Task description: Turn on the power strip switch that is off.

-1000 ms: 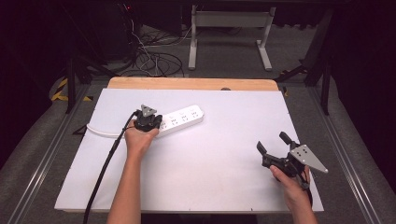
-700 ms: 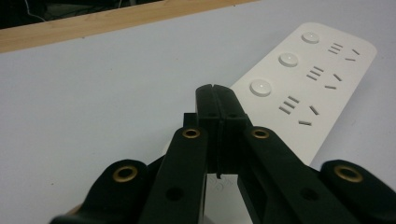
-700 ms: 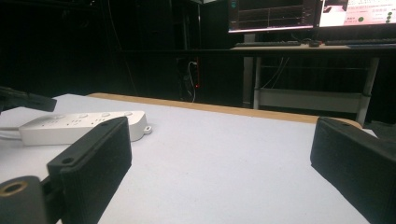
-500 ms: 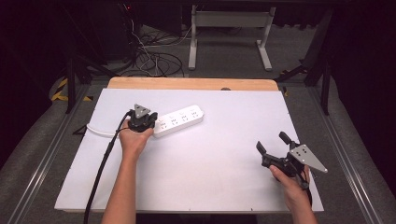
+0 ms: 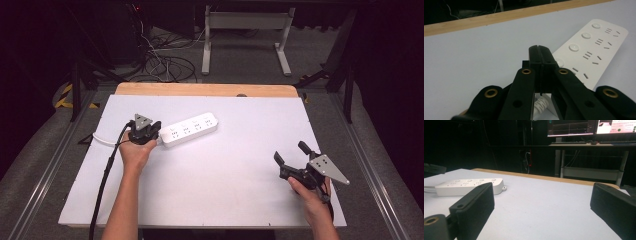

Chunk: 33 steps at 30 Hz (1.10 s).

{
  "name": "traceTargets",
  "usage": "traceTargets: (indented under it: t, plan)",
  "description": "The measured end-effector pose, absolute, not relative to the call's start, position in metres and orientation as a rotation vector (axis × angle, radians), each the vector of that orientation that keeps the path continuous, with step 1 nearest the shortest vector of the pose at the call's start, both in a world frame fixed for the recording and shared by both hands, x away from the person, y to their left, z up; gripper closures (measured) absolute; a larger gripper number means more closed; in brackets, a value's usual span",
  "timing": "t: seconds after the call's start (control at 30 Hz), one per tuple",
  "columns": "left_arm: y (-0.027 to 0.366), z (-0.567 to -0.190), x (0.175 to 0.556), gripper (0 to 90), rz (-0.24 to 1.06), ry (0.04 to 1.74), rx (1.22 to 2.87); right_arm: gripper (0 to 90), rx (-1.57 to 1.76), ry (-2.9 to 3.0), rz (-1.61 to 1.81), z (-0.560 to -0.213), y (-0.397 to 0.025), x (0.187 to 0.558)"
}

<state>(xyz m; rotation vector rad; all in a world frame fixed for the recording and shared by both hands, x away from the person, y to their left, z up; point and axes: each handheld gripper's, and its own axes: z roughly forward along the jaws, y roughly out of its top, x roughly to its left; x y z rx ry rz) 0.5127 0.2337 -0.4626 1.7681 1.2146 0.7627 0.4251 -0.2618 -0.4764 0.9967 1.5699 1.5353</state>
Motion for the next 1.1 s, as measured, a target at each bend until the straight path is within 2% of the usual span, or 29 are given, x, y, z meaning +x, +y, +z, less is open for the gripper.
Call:
traceTargets:
  t: [0.27,0.37,0.5,0.93,1.1]
  plan:
    - [0.256,-0.461,0.484,90.0,0.801,1.195,1.711,5.8,0.988,1.574,1.534,-0.476,-0.260,0.424]
    - [0.262,-0.460,0.470,90.0,0.851,1.159,1.726,5.8,0.988,1.575,1.532,-0.476,-0.260,0.425]
    - [0.273,-0.451,0.456,90.0,0.845,1.148,1.647,5.8,0.984,1.577,1.534,-0.476,-0.258,0.426]
    - [0.273,-0.436,0.434,90.0,0.899,1.107,1.548,5.8,0.966,1.590,1.535,-0.475,-0.254,0.427]
    - [0.276,-0.433,0.412,90.0,0.947,1.092,1.494,5.8,0.972,1.578,1.541,-0.474,-0.256,0.426]
